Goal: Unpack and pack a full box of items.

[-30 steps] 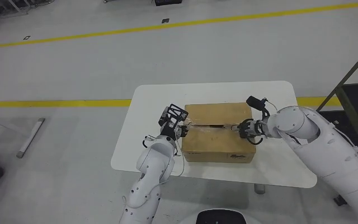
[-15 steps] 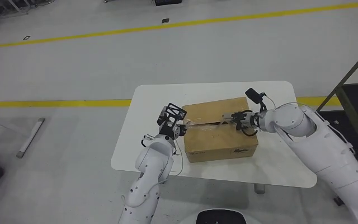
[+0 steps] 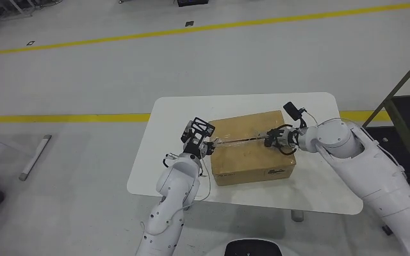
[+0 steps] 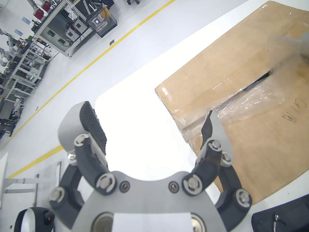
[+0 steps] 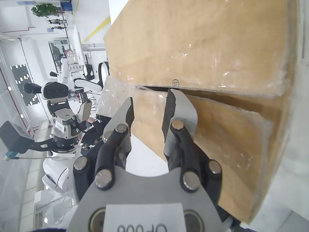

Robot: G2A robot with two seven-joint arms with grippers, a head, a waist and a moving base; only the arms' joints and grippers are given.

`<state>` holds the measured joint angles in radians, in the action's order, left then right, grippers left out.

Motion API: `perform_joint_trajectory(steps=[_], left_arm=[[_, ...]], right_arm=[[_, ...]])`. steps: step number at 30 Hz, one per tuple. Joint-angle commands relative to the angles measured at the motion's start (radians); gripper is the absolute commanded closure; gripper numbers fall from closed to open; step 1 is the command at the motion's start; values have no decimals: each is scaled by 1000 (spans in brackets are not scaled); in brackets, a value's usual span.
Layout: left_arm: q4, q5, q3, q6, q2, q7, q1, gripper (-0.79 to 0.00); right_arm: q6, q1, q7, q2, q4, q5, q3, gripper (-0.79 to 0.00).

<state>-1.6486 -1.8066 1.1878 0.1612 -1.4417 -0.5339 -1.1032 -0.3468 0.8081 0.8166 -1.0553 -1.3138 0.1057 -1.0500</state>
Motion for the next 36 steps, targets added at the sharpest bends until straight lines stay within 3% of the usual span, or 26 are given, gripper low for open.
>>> perform_joint_trajectory(steps=[1,9,10,12,21,32,36], left_arm=[[0,1,0,-3,0,0,0,-785],[-4,1,4,-5,1,-2,-5,-785],[-5,0,4,-5,1,-1,-6,-785],[-7,-1,6,-5,1,-1,-7,-785],[-18,0,13,-1,3,0,-13,-785],[-29,0,17,1,5,3,-19,-785],[-29,2,16,3,5,1,-18,-785]], right_arm=[[-1,-5,-8,-3,8,1,5,-268],[1,-50,-23,-23,53,16,40,-212],[1,-54,-26,-26,57,17,44,-175],[7,-64,-26,-31,63,17,54,0],[14,-104,-40,-46,83,-17,82,0],[-6,-45,22,-14,37,-2,-32,0],[-8,-11,61,-3,19,37,-78,-289]])
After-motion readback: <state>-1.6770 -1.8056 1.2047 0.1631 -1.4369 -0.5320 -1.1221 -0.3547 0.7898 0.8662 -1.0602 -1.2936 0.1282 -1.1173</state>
